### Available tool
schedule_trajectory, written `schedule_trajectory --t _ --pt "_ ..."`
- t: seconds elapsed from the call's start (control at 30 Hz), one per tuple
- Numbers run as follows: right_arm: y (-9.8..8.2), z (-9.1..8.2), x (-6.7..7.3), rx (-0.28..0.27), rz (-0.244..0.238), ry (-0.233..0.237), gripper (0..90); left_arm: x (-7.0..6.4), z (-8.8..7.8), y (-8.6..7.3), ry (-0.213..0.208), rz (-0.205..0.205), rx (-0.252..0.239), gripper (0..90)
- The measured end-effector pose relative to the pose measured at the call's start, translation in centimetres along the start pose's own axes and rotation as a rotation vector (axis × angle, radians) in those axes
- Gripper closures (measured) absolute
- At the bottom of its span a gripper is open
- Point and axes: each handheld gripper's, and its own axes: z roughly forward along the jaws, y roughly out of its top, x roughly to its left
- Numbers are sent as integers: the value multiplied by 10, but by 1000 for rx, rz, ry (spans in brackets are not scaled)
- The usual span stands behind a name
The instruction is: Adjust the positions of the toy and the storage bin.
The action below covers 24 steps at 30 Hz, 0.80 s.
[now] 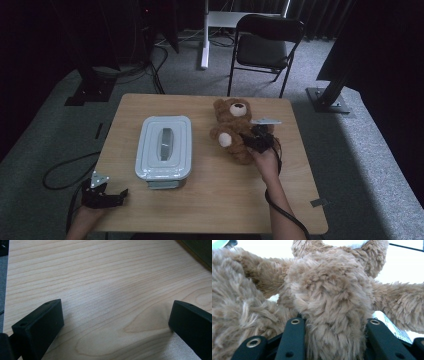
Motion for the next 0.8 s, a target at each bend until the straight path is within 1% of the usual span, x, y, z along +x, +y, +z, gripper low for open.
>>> schedule_trajectory --t 0.07,0.1,0.13,0.27,0.37,0.43,0.47,0.6,0.63,0.8 --pt "0 -1 -2 -3 3 -4 665 0 0 0 0 0 0 5" --pt "1 -3 -5 -4 6 -15 665 0 0 0 0 0 0 5" --pt "2 -5 -11 -6 17 -34 665 0 0 0 0 0 0 4" --pt "4 -10 -25 -15 45 -75 665 0 0 0 0 0 0 4" --pt "7 -12 -35 -12 49 -115 664 0 0 0 0 0 0 5" --pt "8 -14 -44 -11 62 -135 664 0 0 0 0 0 0 5" --pt "8 -14 -44 -11 62 -135 664 0 0 0 0 0 0 5" --pt "11 -17 -64 -12 96 -172 664 0 0 0 0 0 0 5" --pt "11 -17 -68 -8 96 -180 664 0 0 0 0 0 0 5" --pt "13 -14 -81 7 111 -205 663 0 0 0 0 0 0 5"
